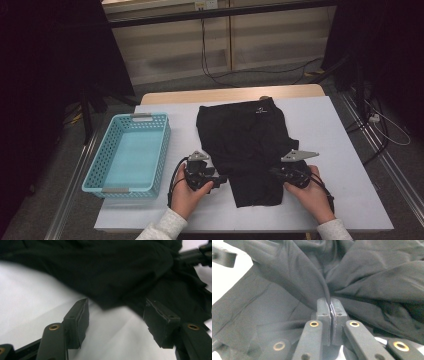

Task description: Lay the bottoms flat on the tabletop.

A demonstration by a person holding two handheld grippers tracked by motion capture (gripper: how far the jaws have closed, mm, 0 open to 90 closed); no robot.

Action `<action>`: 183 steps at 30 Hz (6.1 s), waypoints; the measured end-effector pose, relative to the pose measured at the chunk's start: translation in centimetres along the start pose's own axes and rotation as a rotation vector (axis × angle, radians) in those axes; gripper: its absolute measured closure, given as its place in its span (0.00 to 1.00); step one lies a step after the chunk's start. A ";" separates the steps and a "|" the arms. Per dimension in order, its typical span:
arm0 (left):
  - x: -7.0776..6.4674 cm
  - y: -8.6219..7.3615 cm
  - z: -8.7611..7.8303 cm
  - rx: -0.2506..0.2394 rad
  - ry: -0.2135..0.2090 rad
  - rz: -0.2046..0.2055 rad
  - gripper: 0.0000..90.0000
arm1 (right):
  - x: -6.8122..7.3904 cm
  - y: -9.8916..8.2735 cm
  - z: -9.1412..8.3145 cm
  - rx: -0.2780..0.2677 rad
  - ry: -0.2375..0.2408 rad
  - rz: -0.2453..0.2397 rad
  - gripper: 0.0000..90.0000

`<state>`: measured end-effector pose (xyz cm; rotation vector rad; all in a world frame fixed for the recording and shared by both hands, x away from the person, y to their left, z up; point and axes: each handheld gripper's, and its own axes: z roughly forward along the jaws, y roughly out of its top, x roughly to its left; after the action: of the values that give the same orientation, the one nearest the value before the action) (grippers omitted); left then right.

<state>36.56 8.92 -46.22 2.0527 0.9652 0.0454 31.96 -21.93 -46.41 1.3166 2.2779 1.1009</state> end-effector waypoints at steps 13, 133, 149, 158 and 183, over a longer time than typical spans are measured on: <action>0.8 0.6 1.0 0.024 -0.044 -0.066 0.98 | 1.1 0.1 0.5 0.000 0.053 -0.028 0.98; 2.6 0.5 -1.6 0.122 -0.047 -0.141 0.95 | 3.0 0.7 1.3 -0.036 0.053 -0.080 0.83; 2.4 0.6 -4.2 0.142 -0.089 -0.157 0.79 | 4.2 1.3 1.2 -0.061 0.091 -0.111 0.75; -0.1 -0.4 -3.5 0.136 -0.084 -0.077 0.60 | 4.1 1.4 0.5 -0.089 0.074 -0.100 0.68; -1.3 -1.4 -4.2 0.129 -0.084 -0.103 1.00 | 3.2 0.2 -1.0 -0.090 0.034 -0.075 0.63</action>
<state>33.34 11.39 -44.14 2.1001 1.0426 -0.1603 29.72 -19.65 -45.19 1.1779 2.2534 1.1936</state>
